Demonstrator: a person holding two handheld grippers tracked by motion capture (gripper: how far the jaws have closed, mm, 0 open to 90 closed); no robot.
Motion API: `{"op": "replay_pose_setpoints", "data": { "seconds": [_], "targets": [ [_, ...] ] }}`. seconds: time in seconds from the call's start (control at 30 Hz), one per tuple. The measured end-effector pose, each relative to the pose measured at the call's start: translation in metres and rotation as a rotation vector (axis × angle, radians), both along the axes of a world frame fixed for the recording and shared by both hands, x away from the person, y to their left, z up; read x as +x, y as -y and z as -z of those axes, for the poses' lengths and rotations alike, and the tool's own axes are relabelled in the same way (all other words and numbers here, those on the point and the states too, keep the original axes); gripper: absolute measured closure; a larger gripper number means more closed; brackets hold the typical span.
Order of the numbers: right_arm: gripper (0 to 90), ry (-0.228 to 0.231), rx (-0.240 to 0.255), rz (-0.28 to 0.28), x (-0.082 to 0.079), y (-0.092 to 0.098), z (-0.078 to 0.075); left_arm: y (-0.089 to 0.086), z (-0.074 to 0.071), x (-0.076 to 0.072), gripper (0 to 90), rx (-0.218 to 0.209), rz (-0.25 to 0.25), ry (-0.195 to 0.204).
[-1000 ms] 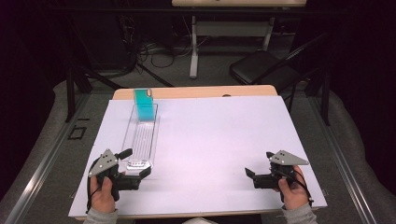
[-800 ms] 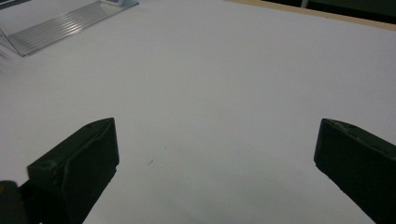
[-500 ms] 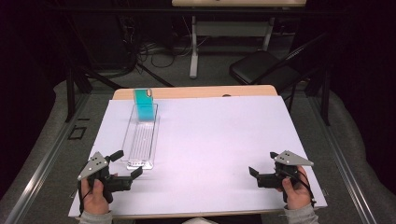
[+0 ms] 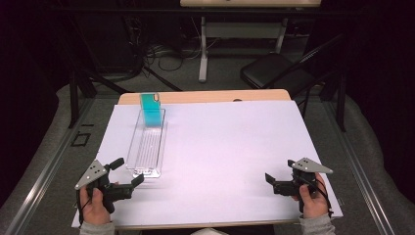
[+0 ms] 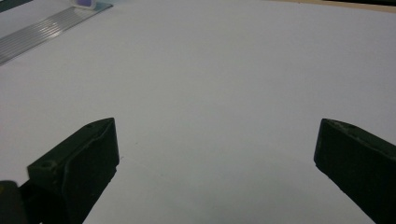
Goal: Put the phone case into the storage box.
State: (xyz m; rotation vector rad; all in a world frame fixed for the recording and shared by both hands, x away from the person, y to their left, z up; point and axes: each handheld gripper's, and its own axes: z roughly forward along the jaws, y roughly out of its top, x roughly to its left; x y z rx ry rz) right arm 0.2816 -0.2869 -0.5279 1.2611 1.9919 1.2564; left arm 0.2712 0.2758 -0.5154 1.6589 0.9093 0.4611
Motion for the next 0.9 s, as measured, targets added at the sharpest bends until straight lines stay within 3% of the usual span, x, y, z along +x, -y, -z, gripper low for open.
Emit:
{"op": "replay_pose_setpoints", "data": {
  "seconds": [0.37,0.9],
  "targets": [
    [0.0,-0.022,0.027,0.008,0.003,0.005,0.005,-0.006,0.004,0.003,0.5,-0.004,-0.017,-0.007],
    [0.6,-0.042,0.022,-0.001,0.004,0.003,0.009,-0.011,0.005,0.004,0.5,-0.012,-0.028,-0.01]
  ]
}}
